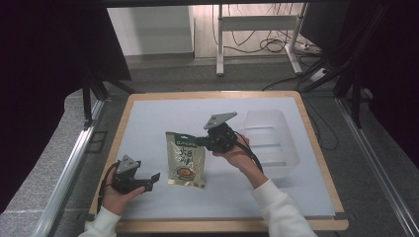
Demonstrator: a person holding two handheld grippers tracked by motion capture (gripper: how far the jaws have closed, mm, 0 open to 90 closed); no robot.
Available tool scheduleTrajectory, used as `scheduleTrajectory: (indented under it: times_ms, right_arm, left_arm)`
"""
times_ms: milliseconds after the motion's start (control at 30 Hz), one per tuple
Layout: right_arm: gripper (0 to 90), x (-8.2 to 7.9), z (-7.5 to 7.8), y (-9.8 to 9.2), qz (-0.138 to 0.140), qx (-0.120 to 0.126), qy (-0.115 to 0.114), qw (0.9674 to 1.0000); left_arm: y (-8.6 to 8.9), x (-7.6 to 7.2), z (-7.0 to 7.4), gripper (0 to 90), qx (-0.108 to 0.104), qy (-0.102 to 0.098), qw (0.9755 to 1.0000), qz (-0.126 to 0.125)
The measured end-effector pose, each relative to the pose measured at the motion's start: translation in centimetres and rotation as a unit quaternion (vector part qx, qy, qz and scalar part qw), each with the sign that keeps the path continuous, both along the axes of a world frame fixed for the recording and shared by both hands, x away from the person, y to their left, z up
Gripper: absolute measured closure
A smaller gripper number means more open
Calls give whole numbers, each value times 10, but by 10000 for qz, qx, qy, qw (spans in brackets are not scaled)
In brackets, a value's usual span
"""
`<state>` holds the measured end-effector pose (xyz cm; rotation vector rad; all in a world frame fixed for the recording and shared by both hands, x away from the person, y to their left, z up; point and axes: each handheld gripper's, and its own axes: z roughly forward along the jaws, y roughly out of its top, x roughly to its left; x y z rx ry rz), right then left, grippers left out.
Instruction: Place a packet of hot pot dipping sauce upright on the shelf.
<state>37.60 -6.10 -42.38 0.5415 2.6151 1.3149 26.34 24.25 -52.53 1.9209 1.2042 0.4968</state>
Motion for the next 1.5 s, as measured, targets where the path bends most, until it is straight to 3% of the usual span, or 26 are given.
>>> scheduleTrajectory:
  times_ms: [333,1500]
  right_arm:
    - [897,-15,22,-5,75,160,-416,9990]
    - [898,-26,57,-38,-80,512,-744,9959]
  left_arm:
    - [-1,1,-2,109,22,18,10000,-1]
    - [-2,2,-3,109,53,34,10000,17]
